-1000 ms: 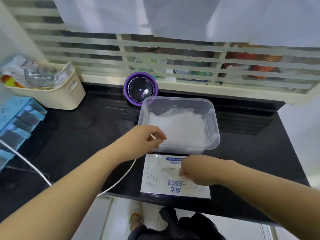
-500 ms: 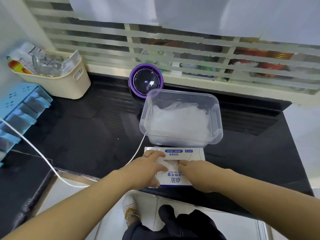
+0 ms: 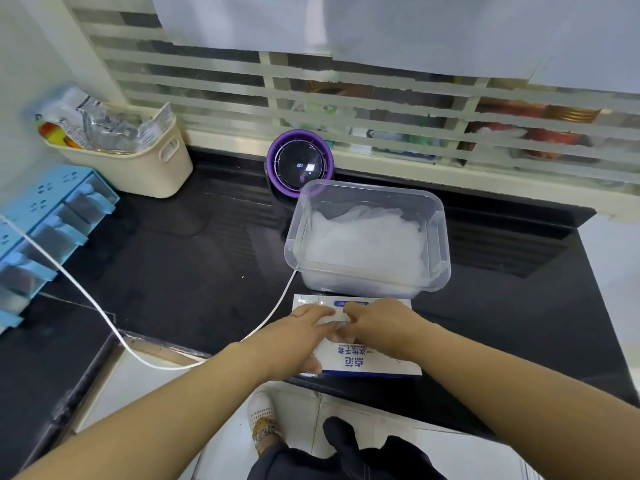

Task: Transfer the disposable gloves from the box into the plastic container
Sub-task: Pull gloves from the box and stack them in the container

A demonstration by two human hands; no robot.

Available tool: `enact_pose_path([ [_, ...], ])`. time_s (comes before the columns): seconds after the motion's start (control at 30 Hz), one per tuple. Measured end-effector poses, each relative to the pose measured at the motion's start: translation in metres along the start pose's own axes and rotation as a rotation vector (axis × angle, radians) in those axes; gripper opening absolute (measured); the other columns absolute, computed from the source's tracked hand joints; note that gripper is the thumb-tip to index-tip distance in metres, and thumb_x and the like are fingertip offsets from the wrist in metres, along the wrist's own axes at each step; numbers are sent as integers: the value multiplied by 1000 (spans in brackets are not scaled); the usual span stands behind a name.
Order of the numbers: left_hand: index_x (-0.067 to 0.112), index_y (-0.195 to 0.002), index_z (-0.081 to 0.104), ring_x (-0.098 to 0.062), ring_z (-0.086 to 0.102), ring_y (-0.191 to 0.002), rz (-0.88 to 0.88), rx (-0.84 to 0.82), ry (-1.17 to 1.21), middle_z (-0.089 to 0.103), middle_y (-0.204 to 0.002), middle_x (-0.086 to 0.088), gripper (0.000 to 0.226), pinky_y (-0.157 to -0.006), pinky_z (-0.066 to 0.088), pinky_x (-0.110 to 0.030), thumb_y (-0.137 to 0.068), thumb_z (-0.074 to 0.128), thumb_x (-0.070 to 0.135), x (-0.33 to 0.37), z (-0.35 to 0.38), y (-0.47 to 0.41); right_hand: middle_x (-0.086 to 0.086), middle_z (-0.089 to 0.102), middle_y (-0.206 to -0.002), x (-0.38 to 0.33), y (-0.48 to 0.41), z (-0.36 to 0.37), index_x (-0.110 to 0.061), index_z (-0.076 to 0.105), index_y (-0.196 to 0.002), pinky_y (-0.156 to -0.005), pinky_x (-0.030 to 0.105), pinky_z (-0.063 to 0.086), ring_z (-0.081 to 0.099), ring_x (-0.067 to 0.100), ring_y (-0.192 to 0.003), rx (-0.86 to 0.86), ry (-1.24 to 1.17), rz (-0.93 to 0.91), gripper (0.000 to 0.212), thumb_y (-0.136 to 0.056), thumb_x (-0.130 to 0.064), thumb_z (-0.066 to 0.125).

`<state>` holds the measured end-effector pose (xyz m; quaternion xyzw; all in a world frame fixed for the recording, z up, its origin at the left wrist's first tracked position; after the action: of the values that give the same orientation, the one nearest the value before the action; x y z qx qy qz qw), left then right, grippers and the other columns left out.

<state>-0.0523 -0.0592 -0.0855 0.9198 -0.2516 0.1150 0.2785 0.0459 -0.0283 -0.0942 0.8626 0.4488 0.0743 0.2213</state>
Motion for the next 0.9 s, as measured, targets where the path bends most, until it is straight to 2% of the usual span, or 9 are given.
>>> enact_pose_path([
  [0.07, 23, -152, 22, -15, 9, -146, -14, 4, -2, 3, -160, 9, 73, -115, 27, -28, -91, 63, 26, 1, 0, 0, 4, 49, -110, 0, -3, 2, -21, 55, -123, -61, 32, 37, 54, 26, -83, 19, 10, 15, 28, -96, -25, 49],
  [0.17, 20, -152, 24, -15, 10, -146, -49, -2, 3, 4, -160, 9, 74, -116, 26, -31, -91, 64, 25, 0, -1, 0, 1, 49, -108, 1, -4, 0, -18, 63, -108, -57, 28, 33, 47, 20, -75, 65, -61, 41, 20, -97, -24, 48],
  [0.27, 22, -153, 23, -13, 11, -145, -67, 10, 24, 7, -160, 10, 75, -115, 28, -32, -90, 64, 24, 0, -2, 2, -2, 50, -108, 6, 4, -10, -18, 65, -106, -66, 31, 43, 53, 20, -81, 186, -170, 71, 26, -99, -30, 43],
  [0.37, 23, -152, 23, -13, 16, -143, -70, 23, 14, 14, -158, 10, 76, -111, 34, -32, -88, 65, 26, 0, -6, 3, -3, 53, -108, 4, 17, -27, -18, 67, -106, -71, 31, 45, 56, 19, -87, 340, -332, 78, 24, -98, -28, 47],
  [0.5, 20, -149, 24, -17, 28, -136, -75, 16, -23, 27, -150, 7, 80, -102, 42, -36, -84, 69, 29, 2, -14, 4, -7, 56, -104, 3, 28, -49, -16, 66, -102, -78, 26, 45, 53, 10, -86, 486, -522, 77, 17, -96, -23, 53],
  [0.67, 14, -143, 30, -19, 39, -124, -75, -20, -103, 34, -140, 1, 74, -96, 44, -33, -84, 70, 33, 4, -22, 3, -18, 53, -88, 16, 46, -67, -21, 63, -87, -72, 11, 40, 52, 0, -81, 641, -762, 166, 11, -92, -13, 57],
  [0.73, 13, -145, 31, -19, 37, -124, -59, -48, -132, 33, -140, 1, 78, -97, 45, -37, -82, 71, 36, 3, -22, 1, -21, 53, -87, 16, 54, -68, -26, 59, -85, -71, 10, 40, 52, -2, -81, 671, -791, 185, 16, -92, -12, 57],
  [0.9, 17, -142, 33, -21, 30, -126, 5, -61, -207, 33, -137, 3, 82, -92, 48, -39, -77, 73, 45, 0, -23, -7, -22, 52, -88, 10, 67, -77, -18, 63, -88, -72, 10, 42, 51, -3, -81, 716, -754, 190, 10, -92, -11, 57],
])
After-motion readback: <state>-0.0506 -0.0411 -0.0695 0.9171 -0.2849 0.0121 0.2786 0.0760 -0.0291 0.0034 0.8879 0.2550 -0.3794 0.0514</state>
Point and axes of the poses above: each hand's wrist, its own y-axis away from the middle knuckle, its own z-axis out of the palm, x = y × z, the point moved 7 cm from there along -y, towards the middle knuckle
